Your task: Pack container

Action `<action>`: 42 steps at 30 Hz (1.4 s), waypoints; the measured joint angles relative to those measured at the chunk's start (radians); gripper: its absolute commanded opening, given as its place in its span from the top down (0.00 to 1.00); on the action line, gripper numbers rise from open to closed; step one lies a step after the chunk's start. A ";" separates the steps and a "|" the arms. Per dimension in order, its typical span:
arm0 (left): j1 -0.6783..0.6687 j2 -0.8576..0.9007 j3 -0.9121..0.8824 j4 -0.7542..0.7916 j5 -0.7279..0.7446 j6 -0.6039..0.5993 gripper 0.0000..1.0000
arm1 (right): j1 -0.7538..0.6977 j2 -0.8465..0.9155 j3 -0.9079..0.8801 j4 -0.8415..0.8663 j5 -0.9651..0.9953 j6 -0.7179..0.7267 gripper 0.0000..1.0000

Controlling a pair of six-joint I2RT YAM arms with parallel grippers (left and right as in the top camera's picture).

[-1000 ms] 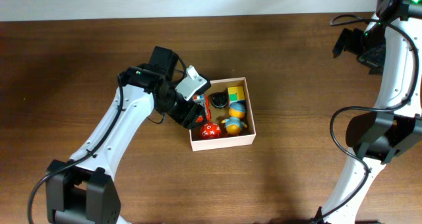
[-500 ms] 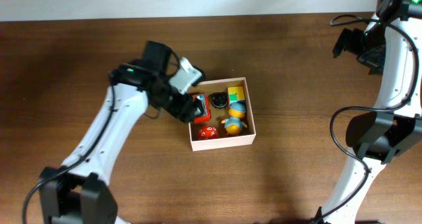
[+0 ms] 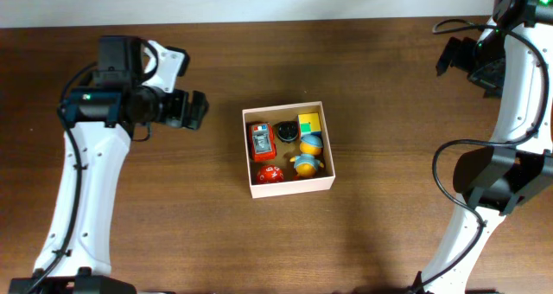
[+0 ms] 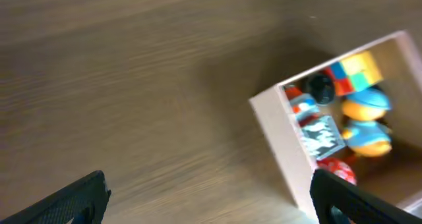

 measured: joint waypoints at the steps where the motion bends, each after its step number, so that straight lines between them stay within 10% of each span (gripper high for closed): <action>1: 0.009 0.000 0.000 0.000 -0.015 0.000 0.01 | 0.000 0.000 0.000 0.000 0.000 0.000 0.01; 29: 0.037 -0.026 -0.001 -0.019 -0.192 0.000 0.01 | 0.000 0.000 0.000 0.000 0.000 0.000 0.01; 42: 0.154 -0.655 -0.262 0.316 -0.230 0.077 0.01 | 0.000 0.000 0.000 0.000 0.000 -0.001 0.01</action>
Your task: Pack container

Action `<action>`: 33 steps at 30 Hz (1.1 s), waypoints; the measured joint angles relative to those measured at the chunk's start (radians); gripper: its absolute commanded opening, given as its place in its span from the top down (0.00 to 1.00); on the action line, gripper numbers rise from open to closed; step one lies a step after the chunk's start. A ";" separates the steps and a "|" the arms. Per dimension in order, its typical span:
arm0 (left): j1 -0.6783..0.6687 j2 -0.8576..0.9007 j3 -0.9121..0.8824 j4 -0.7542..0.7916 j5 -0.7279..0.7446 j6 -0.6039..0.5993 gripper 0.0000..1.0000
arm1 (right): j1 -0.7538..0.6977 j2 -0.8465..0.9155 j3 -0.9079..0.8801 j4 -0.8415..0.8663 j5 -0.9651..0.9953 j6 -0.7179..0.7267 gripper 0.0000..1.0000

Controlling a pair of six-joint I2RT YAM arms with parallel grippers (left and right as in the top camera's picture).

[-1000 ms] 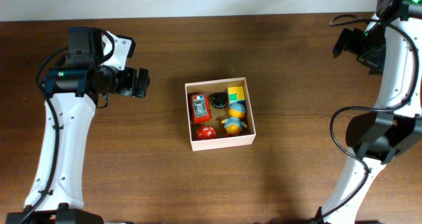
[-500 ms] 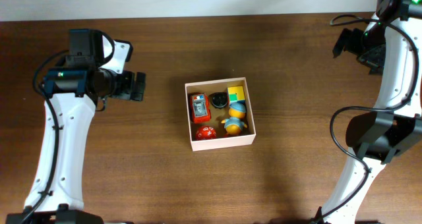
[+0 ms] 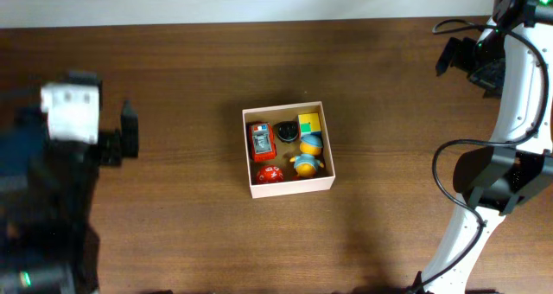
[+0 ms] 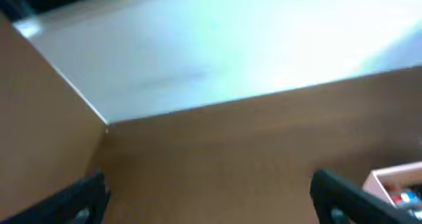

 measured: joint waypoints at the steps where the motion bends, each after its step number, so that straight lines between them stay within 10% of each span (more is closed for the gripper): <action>1: 0.001 -0.045 -0.047 0.033 0.000 0.001 0.01 | 0.000 0.000 0.000 0.000 0.000 0.000 0.01; 17: 0.005 -0.555 -0.975 0.628 0.175 0.008 0.01 | 0.000 0.000 0.000 0.000 0.000 0.001 0.01; 33: -0.075 -0.782 -1.249 0.600 0.177 0.007 0.01 | 0.000 0.000 0.000 0.000 0.000 0.001 0.01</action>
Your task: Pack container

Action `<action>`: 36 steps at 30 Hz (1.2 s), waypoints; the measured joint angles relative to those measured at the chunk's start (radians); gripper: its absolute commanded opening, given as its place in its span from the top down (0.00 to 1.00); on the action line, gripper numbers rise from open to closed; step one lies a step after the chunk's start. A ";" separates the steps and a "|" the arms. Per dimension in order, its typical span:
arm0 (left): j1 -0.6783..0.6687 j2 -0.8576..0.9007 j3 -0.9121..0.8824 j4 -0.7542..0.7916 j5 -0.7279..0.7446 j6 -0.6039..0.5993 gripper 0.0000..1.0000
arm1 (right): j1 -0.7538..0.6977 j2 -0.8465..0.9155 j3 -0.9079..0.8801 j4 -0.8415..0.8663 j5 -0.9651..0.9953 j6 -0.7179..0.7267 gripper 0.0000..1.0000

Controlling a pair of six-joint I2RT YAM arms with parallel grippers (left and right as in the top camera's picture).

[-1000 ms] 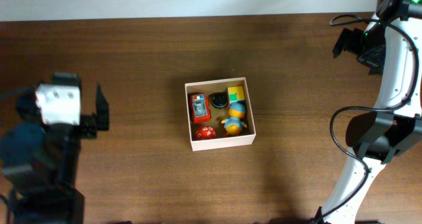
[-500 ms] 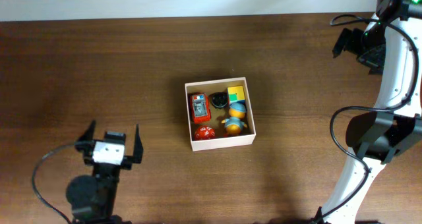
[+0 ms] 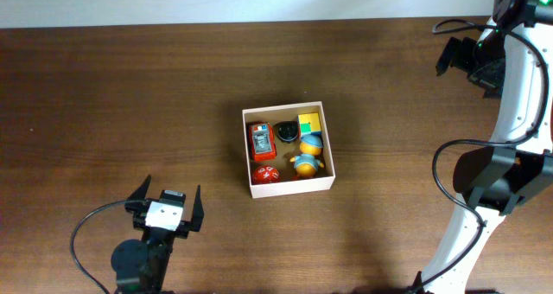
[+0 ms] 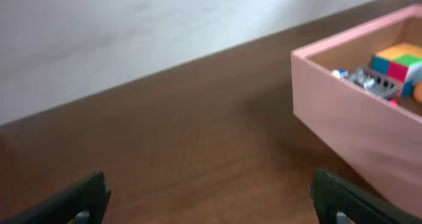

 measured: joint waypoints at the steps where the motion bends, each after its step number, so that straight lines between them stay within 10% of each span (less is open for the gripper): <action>1: -0.005 -0.008 -0.001 -0.001 -0.008 0.000 0.01 | 0.000 0.000 0.000 0.000 0.000 -0.001 0.01; 36: -0.015 -0.113 -0.001 -0.002 -0.045 0.000 0.01 | 0.000 0.000 0.000 0.000 0.000 0.000 0.01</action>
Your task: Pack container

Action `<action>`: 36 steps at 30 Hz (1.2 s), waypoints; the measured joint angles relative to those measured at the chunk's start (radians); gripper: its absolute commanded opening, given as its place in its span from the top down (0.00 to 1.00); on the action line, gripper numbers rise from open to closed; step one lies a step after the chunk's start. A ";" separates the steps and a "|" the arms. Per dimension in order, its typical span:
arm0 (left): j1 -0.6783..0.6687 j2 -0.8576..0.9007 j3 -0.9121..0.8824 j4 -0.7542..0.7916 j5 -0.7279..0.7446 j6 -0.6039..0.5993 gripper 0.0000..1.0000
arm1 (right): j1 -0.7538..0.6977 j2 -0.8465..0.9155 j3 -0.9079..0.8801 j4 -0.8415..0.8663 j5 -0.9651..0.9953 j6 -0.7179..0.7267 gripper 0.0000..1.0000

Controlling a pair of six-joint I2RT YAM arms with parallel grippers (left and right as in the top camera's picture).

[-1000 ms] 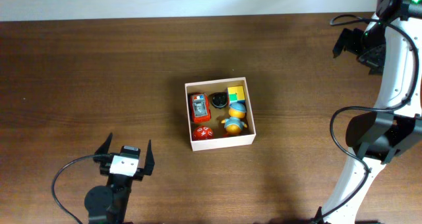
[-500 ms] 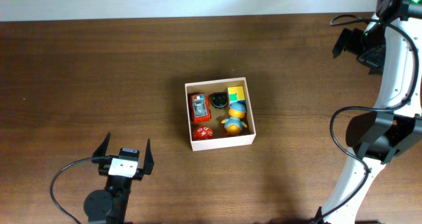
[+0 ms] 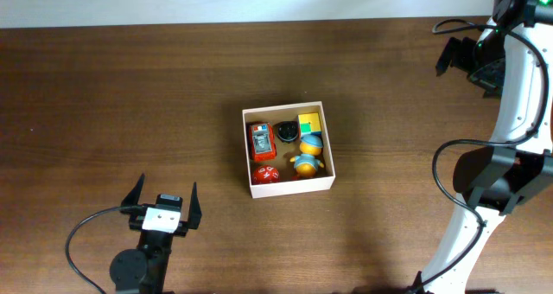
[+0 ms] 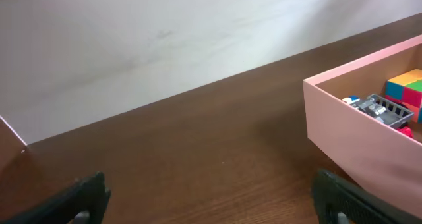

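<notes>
The pink box (image 3: 289,188) stands mid-table. Inside lie a red toy car (image 3: 262,140), a black round piece (image 3: 286,132), a colour cube (image 3: 309,123), an orange-and-blue figure (image 3: 307,156) and a red ball (image 3: 269,175). My left gripper (image 3: 164,193) sits low at the front left, well clear of the box, open and empty. In the left wrist view the left gripper (image 4: 210,199) faces level across the table, with the box wall (image 4: 359,141) and the cube (image 4: 405,85) at the right. My right gripper (image 3: 451,56) hangs at the far right back corner.
A pale wall (image 4: 165,46) runs behind the table's far edge. The right arm's base and cables (image 3: 497,177) stand at the right side. Bare wood table (image 3: 130,95) lies all round the box.
My left gripper has shifted slightly toward the front left edge. The box sits a little further right in the wrist view. The right arm and the box contents are unchanged.
At first my left gripper hovered open just left of the packed box, looking down. Then the arm was a blur at the far left. After that it was folded low at the front left, facing the box level, where it remains.
</notes>
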 measured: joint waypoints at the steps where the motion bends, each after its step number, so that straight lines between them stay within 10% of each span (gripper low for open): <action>1: 0.000 0.000 0.000 0.000 0.000 0.000 0.01 | 0.000 0.000 0.000 0.000 0.000 0.000 0.01; 22: 0.000 0.000 0.000 0.000 0.000 0.000 0.01 | 0.061 -0.044 -0.003 0.001 0.000 0.000 0.01; 36: 0.000 -0.001 0.000 0.000 0.000 0.000 0.01 | 0.337 -0.690 -0.327 0.010 -0.006 0.000 0.01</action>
